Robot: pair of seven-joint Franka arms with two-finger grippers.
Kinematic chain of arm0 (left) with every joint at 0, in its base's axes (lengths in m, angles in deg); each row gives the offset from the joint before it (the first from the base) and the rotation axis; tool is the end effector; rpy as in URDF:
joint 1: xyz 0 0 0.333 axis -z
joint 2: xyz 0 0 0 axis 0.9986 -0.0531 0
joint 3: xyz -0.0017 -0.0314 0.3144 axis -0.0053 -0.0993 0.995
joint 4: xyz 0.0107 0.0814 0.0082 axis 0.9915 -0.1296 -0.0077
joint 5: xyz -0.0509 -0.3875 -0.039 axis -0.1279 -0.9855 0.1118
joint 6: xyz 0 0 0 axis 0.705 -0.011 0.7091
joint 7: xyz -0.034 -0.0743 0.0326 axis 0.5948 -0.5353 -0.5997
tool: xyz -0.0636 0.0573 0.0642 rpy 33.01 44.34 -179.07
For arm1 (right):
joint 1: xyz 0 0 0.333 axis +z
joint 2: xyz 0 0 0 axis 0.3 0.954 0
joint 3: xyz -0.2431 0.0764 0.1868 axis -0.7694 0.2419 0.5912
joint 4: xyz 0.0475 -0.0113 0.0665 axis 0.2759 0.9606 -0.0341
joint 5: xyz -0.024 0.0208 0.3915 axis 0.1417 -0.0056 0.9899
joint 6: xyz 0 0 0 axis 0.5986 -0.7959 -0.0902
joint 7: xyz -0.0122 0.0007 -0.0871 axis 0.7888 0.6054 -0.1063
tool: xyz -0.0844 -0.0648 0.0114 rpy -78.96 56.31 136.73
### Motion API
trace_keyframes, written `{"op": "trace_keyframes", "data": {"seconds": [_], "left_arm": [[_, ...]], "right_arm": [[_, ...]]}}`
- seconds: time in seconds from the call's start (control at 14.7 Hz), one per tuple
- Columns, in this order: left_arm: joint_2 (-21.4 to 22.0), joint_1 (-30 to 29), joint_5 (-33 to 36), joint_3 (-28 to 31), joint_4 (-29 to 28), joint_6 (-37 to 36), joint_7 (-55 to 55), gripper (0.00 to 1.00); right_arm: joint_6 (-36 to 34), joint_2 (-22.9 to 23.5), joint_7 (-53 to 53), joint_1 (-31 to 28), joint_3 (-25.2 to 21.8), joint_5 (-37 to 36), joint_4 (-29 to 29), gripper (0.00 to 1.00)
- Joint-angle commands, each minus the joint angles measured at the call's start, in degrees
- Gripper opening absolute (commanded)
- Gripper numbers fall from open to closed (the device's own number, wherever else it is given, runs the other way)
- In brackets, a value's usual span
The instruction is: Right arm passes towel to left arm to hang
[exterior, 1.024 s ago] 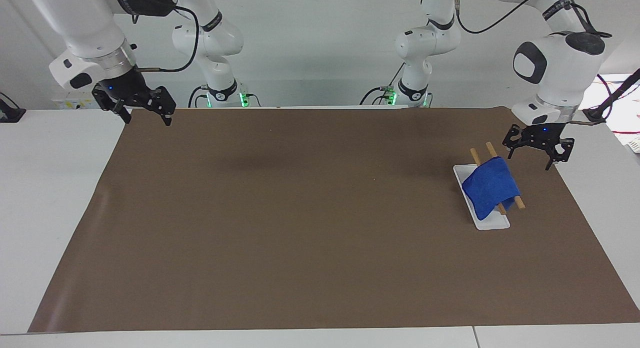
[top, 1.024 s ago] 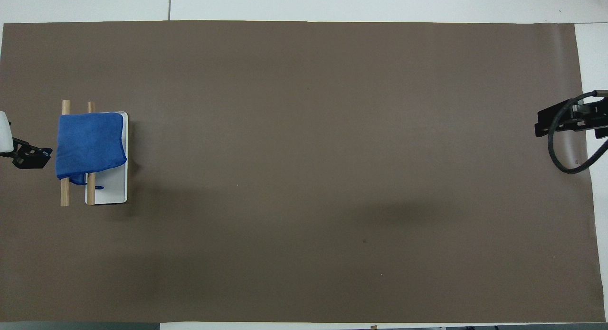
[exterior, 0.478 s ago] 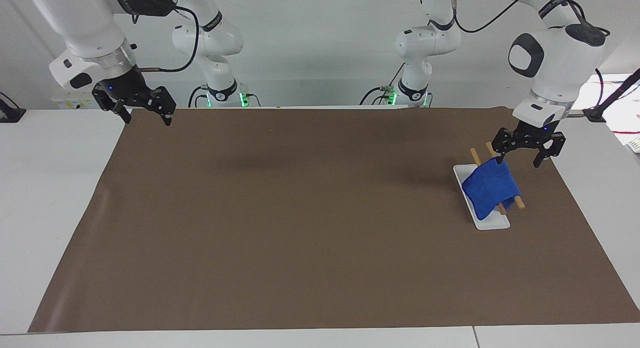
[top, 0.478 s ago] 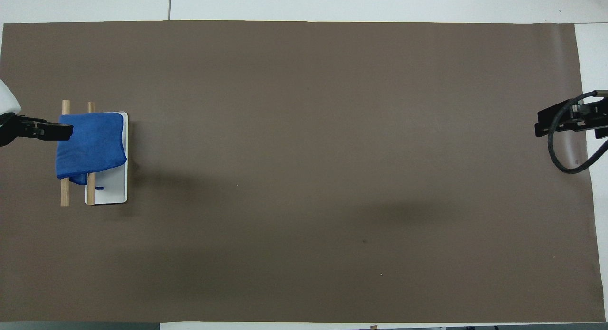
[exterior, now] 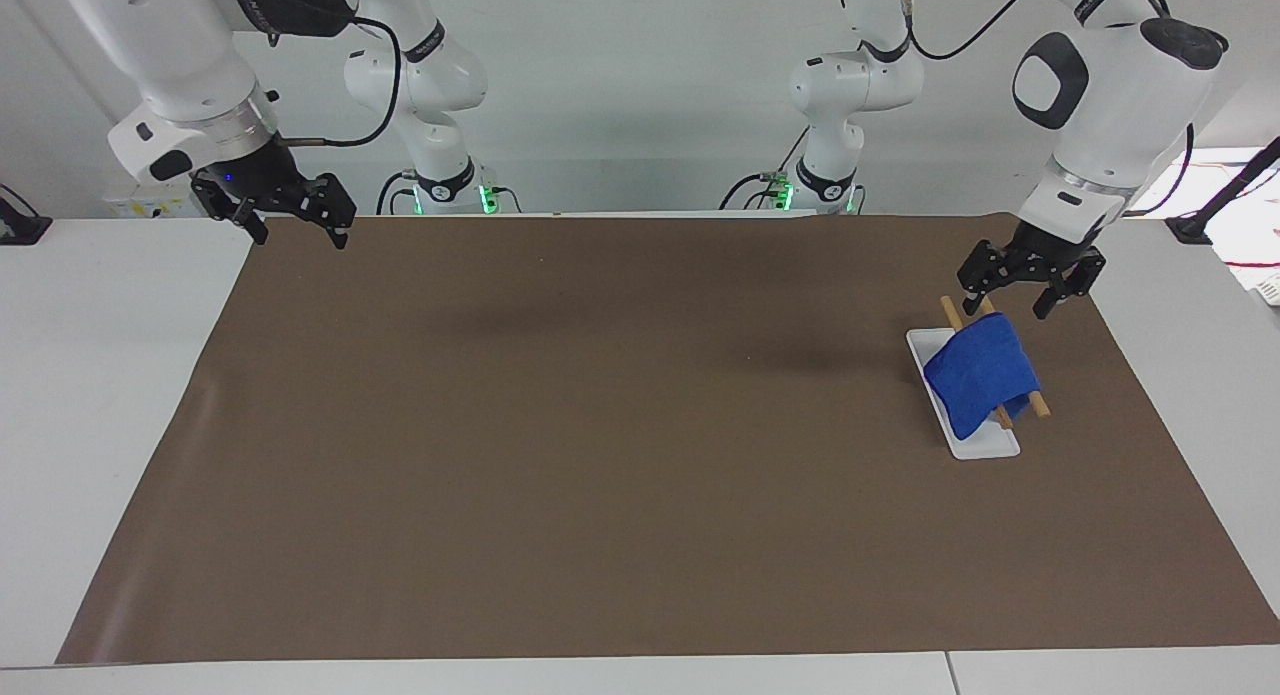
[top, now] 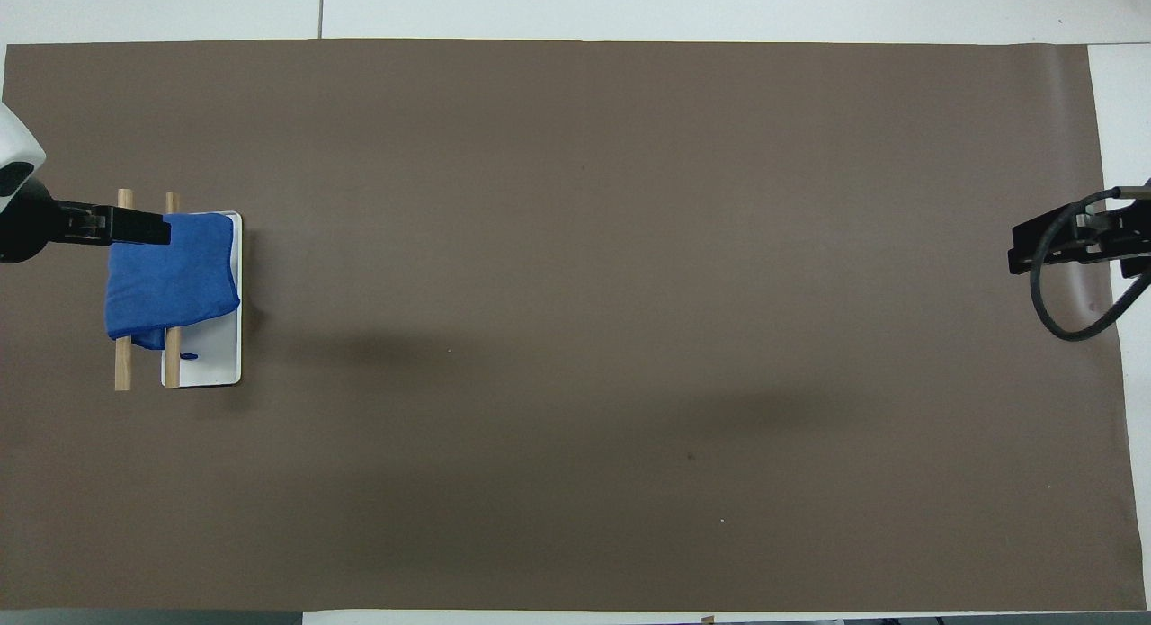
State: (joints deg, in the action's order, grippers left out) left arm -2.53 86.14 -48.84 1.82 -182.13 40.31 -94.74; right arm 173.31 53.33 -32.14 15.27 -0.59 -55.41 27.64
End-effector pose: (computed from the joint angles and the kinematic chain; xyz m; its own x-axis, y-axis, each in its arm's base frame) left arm 0.5569 -0.0217 0.5642 0.9849 -0.1252 0.1197 -0.1300 -0.9909 0.0339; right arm 0.5399 -0.0074 0.6250 0.9925 -0.0825 -0.0907 -0.0789 -0.9960 0.0423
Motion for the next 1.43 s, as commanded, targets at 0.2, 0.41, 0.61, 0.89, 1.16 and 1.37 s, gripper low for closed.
{"op": "trace_keyframes", "data": {"seconds": [0.2,0.41,0.61,0.89,1.16,1.37], "left_arm": [[-0.19,0.64,0.23,-2.13,6.76,-10.3,9.23,1.0],[-0.8,0.47,0.41,-2.67,10.19,-14.18,9.7,1.0],[-0.71,-0.41,0.49,-2.24,10.36,-15.24,7.15,1.0],[-3.35,-0.5,0.58,-2.06,15.3,-16.91,7.15,1.0],[-3.7,0.12,2.52,-2.23,14.77,-17.09,6.97,1.0],[-2.39,0.11,2.43,-2.23,11.79,-15.86,6.88,1.0]], "right_arm": [[-0.17,-1.42,-0.52,-1.68,0.19,0.61,1.76,1.0],[0.0,-1.51,-0.26,-1.68,0.19,0.52,1.76,1.0],[0.18,-1.42,-0.34,-1.51,0.19,0.52,1.85,1.0],[0.27,-1.51,-0.43,-1.5,0.19,0.61,1.94,1.0],[0.27,-1.51,-0.52,-1.42,0.19,0.52,1.94,1.0],[0.27,-1.51,-0.61,-1.42,0.19,0.52,1.94,1.0]]}}
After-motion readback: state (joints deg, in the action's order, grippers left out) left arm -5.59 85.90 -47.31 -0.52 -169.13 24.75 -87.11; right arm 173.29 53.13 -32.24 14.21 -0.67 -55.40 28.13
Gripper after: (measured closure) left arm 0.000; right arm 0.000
